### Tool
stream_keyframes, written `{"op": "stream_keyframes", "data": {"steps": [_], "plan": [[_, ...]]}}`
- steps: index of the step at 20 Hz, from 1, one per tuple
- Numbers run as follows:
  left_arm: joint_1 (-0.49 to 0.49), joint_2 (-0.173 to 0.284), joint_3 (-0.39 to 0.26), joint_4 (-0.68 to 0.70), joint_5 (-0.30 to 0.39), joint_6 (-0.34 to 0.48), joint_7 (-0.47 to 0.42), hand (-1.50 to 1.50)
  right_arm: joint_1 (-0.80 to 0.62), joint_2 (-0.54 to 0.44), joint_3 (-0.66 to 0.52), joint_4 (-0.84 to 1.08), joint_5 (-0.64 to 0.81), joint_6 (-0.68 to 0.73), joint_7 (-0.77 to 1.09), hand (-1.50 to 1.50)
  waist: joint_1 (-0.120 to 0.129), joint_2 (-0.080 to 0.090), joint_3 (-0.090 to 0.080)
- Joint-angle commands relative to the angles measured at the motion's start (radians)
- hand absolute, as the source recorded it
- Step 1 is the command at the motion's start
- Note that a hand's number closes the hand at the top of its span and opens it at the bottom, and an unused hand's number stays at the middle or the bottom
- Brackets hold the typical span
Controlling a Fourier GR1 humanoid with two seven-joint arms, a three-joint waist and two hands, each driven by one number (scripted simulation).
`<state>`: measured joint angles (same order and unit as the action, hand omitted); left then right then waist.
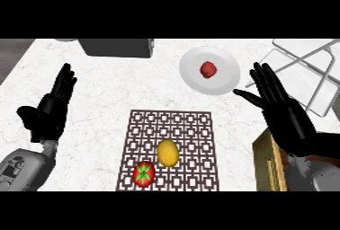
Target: Pick the lemon from the placemat and place it in the tiered shelf
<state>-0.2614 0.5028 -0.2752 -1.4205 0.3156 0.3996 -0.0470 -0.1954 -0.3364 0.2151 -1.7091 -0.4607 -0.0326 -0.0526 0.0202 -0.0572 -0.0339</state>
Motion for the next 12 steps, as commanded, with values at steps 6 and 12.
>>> {"op": "stream_keyframes", "data": {"steps": [6,12], "plan": [[0.029,-0.046,-0.104,-0.011,-0.055,-0.055,-0.018,0.0,-0.033,0.036,0.104,0.026,0.266,-0.354,0.238,-1.5,-0.02,0.057,0.031],[0.033,-0.042,-0.095,-0.014,-0.025,-0.061,0.016,0.0,0.148,-0.062,0.055,0.147,0.446,-0.612,0.174,1.5,-0.06,0.061,0.026]]}}
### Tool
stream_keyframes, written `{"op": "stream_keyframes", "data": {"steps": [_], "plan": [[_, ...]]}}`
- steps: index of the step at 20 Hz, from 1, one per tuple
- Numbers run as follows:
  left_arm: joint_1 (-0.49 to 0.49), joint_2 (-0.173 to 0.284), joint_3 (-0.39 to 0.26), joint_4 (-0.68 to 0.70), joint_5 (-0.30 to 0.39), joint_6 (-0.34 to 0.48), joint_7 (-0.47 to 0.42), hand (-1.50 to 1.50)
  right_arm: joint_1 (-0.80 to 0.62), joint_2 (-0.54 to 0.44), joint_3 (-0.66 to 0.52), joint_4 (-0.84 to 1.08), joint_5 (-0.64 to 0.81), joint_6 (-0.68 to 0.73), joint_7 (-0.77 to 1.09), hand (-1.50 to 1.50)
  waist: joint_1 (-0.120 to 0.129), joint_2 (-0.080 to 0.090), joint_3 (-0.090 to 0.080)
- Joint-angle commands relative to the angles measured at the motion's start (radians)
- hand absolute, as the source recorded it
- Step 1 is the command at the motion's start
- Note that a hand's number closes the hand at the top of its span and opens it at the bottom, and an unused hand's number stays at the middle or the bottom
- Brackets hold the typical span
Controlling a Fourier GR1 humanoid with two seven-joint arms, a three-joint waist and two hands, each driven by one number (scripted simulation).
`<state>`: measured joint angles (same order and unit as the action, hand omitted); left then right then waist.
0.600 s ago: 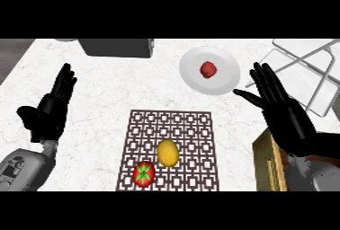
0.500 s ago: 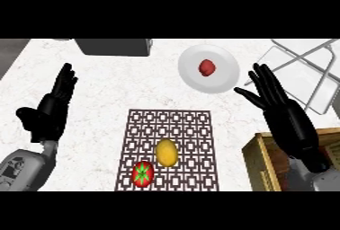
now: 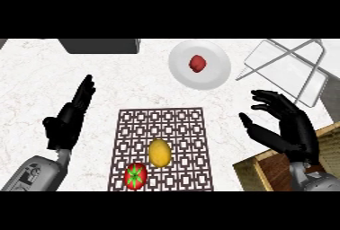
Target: Pick the lemon from the placemat and place it in the tiered shelf
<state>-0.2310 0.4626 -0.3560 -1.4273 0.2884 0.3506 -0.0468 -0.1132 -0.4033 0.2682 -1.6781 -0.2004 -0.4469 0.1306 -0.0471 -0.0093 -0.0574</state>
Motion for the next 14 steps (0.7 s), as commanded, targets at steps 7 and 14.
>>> {"op": "stream_keyframes", "data": {"steps": [7,14], "plan": [[0.026,-0.03,-0.042,0.006,-0.012,-0.018,-0.008,0.0,0.136,0.186,0.056,0.011,0.171,-0.422,-0.18,-1.5,0.025,0.008,0.06],[0.006,-0.05,-0.053,0.032,-0.027,-0.027,-0.009,0.0,0.137,-0.038,0.27,-0.108,0.212,-0.29,-0.025,-1.5,0.05,0.011,0.053]]}}
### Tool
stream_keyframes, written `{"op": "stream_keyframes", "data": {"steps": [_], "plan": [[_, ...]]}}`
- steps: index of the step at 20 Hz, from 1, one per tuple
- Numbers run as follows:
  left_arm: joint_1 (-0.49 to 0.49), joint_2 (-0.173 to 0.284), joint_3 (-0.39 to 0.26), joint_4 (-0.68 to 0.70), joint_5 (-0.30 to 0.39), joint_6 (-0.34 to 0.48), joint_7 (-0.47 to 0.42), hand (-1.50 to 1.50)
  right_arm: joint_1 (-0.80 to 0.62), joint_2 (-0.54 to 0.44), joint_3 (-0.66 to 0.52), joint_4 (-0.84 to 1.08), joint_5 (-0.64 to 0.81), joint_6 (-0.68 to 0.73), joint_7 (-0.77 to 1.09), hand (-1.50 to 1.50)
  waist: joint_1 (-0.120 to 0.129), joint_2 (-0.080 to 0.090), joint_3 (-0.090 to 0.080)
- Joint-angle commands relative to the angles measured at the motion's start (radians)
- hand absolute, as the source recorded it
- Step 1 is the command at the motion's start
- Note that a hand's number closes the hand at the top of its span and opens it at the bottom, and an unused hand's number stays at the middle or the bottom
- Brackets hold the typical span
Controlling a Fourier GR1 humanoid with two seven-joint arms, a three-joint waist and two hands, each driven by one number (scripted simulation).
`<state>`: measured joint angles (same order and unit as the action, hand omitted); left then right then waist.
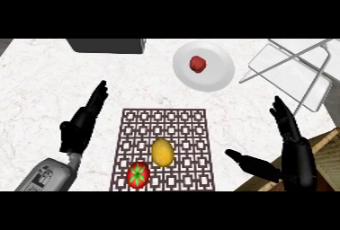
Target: Pick the lemon from the placemat and place it in the tiered shelf
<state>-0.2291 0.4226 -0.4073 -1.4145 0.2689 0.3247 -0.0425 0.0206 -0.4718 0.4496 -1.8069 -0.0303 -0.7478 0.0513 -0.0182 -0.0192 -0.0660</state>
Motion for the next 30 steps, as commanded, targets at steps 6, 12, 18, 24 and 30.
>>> {"op": "stream_keyframes", "data": {"steps": [6,12,18,24,30], "plan": [[-0.007,-0.014,-0.005,0.001,-0.012,-0.012,0.01,0.0,-0.078,-0.038,0.193,-0.036,0.174,0.008,0.322,-1.5,0.03,0.018,0.061],[-0.042,-0.031,-0.001,0.019,-0.024,-0.008,0.023,0.0,-0.244,-0.189,0.265,-0.118,0.254,0.239,0.716,-1.5,0.033,0.016,0.058],[0.008,-0.032,0.003,0.036,-0.027,-0.025,-0.022,0.0,-0.411,-0.128,0.394,-0.167,0.395,0.43,1.119,-1.5,0.032,0.011,0.06],[-0.021,-0.031,0.028,0.035,-0.031,-0.046,-0.002,0.0,-0.582,0.105,0.416,-0.141,0.475,0.545,1.387,-1.5,0.023,0.014,0.063],[-0.024,-0.052,0.041,0.019,-0.049,-0.028,0.035,0.0,-0.593,0.263,0.428,-0.036,0.599,0.567,1.397,-1.5,0.018,0.015,0.065]]}}
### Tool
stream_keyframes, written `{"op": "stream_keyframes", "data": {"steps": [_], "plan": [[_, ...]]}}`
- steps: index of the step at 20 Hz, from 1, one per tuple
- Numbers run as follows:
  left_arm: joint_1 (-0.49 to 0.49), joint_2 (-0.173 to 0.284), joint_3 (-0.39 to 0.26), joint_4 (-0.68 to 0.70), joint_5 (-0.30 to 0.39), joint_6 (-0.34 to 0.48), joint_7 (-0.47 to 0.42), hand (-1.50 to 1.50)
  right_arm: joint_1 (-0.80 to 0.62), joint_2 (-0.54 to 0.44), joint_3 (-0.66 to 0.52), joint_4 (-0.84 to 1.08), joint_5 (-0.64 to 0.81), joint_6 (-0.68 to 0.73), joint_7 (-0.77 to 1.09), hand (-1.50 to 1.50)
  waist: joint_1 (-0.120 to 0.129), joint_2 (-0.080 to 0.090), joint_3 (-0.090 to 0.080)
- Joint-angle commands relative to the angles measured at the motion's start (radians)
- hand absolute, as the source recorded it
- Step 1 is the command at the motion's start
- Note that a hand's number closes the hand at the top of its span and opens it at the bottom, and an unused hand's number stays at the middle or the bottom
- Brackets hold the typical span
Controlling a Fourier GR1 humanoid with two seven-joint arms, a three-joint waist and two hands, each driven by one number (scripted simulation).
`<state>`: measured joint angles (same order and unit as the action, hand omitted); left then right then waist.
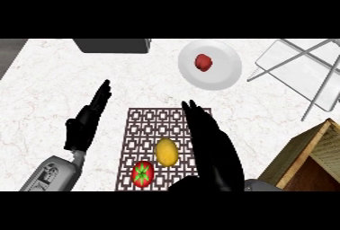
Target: Pick the lemon from the placemat and place it in the tiered shelf
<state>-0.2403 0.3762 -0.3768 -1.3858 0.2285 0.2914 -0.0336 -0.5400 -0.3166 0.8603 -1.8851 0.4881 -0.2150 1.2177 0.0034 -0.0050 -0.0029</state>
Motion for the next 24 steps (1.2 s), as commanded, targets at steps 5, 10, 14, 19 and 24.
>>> {"op": "stream_keyframes", "data": {"steps": [5,10,14,19,24], "plan": [[-0.02,-0.036,0.003,0.006,-0.029,0.008,0.024,0.0,-0.041,0.205,0.016,0.106,0.161,0.079,0.254,-1.5,-0.009,0.0,0.001],[0.02,-0.048,0.007,0.015,-0.046,0.004,-0.015,0.0,0.008,0.266,-0.014,0.133,0.193,0.115,0.221,-1.5,-0.009,0.002,0.002],[0.032,-0.057,0.011,0.019,-0.055,0.001,-0.02,0.0,0.021,0.309,-0.031,0.151,0.229,0.149,0.219,-1.5,-0.011,0.001,0.002],[-0.026,-0.016,0.058,-0.002,-0.041,-0.038,0.041,0.0,0.026,0.315,-0.057,0.18,0.229,0.14,0.181,-1.5,-0.008,0.003,0.002],[0.022,-0.05,0.041,0.004,-0.071,-0.017,-0.009,0.0,0.011,0.315,-0.093,0.216,0.211,0.179,0.186,-1.5,-0.004,0.002,0.002]]}}
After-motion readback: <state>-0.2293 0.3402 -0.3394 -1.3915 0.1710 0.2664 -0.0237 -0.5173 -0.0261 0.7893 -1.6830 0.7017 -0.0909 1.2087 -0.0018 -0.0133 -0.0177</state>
